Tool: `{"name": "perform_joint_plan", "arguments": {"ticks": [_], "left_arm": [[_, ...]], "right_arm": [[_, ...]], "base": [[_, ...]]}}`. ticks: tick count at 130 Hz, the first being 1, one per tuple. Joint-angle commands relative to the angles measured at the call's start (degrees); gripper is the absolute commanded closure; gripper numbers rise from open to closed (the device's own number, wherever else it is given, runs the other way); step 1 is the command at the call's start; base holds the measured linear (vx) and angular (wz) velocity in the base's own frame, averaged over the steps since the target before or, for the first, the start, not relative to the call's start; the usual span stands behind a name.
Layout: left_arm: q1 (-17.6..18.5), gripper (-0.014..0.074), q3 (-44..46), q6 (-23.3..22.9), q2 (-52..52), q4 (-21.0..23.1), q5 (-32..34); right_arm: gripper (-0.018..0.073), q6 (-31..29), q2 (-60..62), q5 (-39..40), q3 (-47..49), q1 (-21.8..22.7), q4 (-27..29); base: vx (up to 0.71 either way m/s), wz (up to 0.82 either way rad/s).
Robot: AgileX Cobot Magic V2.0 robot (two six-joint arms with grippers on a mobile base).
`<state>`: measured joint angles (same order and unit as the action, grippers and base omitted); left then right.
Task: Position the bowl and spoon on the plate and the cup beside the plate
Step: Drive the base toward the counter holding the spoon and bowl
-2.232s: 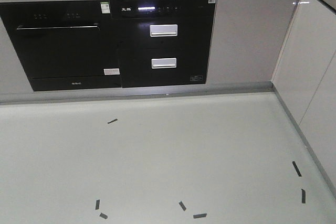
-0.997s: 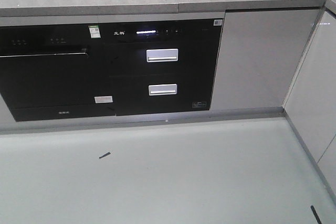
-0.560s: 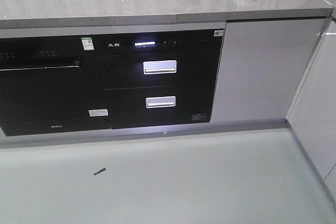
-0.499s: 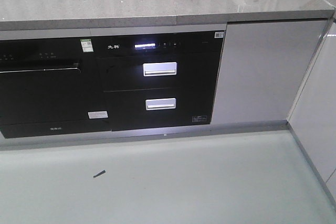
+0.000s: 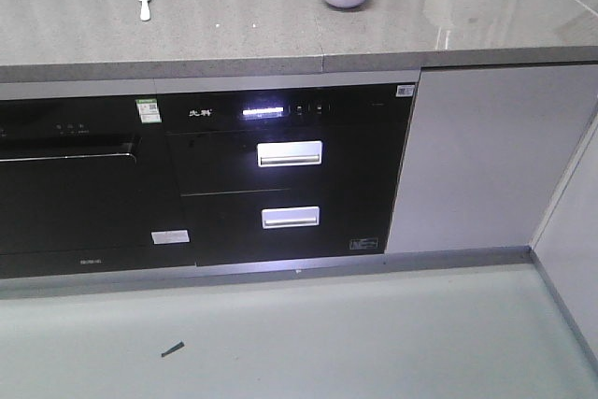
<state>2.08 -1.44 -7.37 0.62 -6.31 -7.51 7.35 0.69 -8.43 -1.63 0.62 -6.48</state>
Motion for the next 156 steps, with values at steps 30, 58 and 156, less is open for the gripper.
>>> {"name": "perform_joint_plan", "arguments": {"ticks": [30,58,156], "left_arm": [[-0.1,0.0603,-0.6,-0.5,0.9,0.3,4.2],[-0.1,0.0603,-0.6,-0.5,0.9,0.3,4.2],[-0.1,0.0603,-0.6,-0.5,0.9,0.3,4.2]], "right_arm": [[0.0568,-0.7,0.2,4.3,-0.4,-0.1,-0.3],[0.0568,-0.7,0.2,4.3,-0.4,-0.1,-0.3],[0.0568,-0.7,0.2,4.3,-0.4,-0.1,-0.3]], "base": [[0.27,0.01],[0.26,0.00],[0.26,0.01]]}}
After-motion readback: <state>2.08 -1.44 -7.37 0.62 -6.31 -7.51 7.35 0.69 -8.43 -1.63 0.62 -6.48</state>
